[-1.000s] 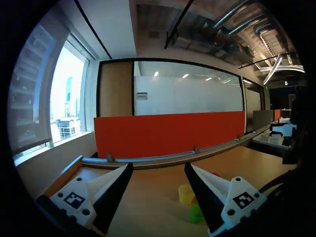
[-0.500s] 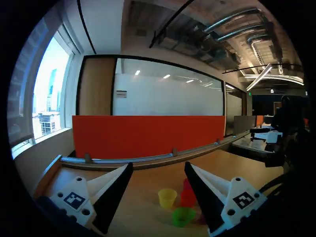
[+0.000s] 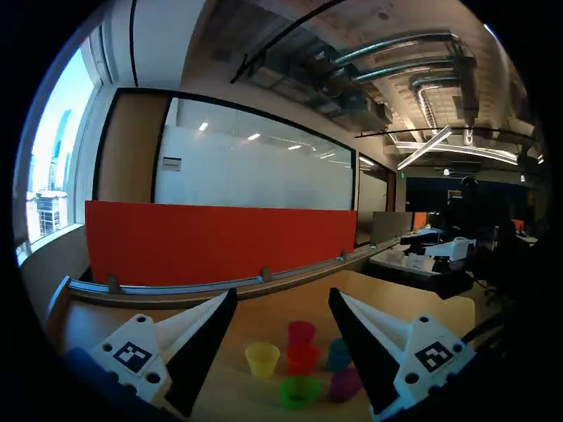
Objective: Pour water
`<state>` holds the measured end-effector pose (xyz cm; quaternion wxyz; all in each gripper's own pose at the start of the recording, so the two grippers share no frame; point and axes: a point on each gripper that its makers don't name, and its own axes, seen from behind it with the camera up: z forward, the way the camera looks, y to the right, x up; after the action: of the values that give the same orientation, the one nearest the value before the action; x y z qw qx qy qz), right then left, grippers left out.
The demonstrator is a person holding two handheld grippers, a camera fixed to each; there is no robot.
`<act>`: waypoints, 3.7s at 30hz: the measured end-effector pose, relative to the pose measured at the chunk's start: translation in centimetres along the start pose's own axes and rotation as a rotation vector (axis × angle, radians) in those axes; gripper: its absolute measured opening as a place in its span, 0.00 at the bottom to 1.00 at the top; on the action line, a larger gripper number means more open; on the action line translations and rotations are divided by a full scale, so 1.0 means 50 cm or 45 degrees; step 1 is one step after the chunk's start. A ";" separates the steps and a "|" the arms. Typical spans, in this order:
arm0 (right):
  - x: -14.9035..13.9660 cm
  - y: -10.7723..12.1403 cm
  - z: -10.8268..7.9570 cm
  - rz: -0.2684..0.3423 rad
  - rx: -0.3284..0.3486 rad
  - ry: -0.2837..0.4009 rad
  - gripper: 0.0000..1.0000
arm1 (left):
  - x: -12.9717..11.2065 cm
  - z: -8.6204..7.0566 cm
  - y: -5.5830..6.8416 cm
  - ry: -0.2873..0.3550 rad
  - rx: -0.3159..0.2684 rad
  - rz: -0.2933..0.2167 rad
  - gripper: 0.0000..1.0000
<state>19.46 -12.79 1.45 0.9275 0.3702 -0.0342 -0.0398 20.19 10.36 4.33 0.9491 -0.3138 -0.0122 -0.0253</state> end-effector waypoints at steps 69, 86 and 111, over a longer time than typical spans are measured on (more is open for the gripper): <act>-0.477 -0.005 0.118 -0.096 0.316 -0.670 0.99 | -0.490 0.046 0.040 -0.751 -0.425 0.247 0.97; -0.528 -0.007 0.149 -0.092 0.315 -0.713 0.99 | -0.555 0.060 0.035 -0.819 -0.452 0.228 0.97; -0.555 -0.029 0.206 -0.071 0.354 -0.697 0.99 | -0.581 0.115 0.053 -0.810 -0.493 0.194 0.97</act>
<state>-9.19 -18.13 6.93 0.8228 0.4698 -0.2778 -0.1585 -8.72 17.08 6.27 0.8201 -0.4795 -0.2780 0.1422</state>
